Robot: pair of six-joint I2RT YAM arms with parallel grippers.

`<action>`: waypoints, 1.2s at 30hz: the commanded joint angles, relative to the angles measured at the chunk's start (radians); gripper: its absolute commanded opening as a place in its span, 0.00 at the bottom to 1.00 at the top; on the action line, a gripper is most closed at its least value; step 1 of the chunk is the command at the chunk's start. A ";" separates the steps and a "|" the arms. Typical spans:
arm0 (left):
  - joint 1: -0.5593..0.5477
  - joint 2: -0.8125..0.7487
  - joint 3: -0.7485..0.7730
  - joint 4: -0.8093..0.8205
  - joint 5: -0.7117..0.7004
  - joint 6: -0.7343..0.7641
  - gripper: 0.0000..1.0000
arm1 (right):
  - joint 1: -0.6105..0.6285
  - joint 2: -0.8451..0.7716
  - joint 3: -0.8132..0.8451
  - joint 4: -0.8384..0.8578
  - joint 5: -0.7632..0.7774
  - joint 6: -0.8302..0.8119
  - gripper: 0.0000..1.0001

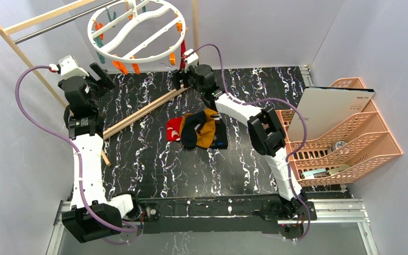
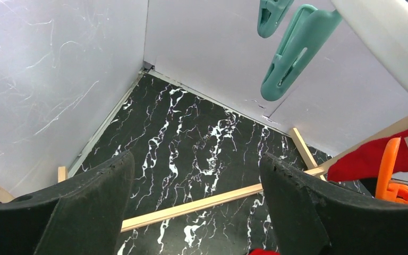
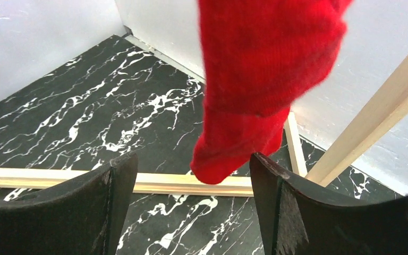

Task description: Remove the socks clipped to the hanger

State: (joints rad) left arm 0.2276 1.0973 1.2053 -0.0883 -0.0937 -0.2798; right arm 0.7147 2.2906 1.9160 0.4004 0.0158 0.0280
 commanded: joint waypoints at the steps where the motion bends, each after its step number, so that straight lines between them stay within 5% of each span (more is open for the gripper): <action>1: -0.001 -0.033 0.014 -0.022 0.012 -0.012 0.85 | -0.001 0.069 0.122 0.015 0.062 -0.004 0.84; 11: 0.000 -0.029 0.043 -0.038 0.015 -0.010 0.86 | -0.005 0.153 0.168 0.078 0.181 -0.056 0.60; 18: -0.001 -0.025 0.047 -0.047 0.010 -0.001 0.86 | -0.007 0.185 0.214 0.079 0.189 -0.065 0.01; 23: 0.000 -0.028 0.044 -0.048 0.015 -0.001 0.86 | -0.007 0.148 0.157 0.090 0.189 -0.067 0.01; 31: -0.008 -0.036 0.037 -0.052 0.078 -0.006 0.86 | 0.015 -0.066 -0.176 0.202 0.189 -0.054 0.01; 36: -0.025 -0.040 0.049 -0.064 0.150 0.012 0.85 | 0.042 -0.148 -0.258 0.105 0.138 -0.054 0.01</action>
State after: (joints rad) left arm 0.2173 1.0920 1.2125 -0.1390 -0.0196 -0.2867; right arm 0.7273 2.2597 1.6760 0.4984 0.1871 -0.0257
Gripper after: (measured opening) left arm 0.854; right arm 0.044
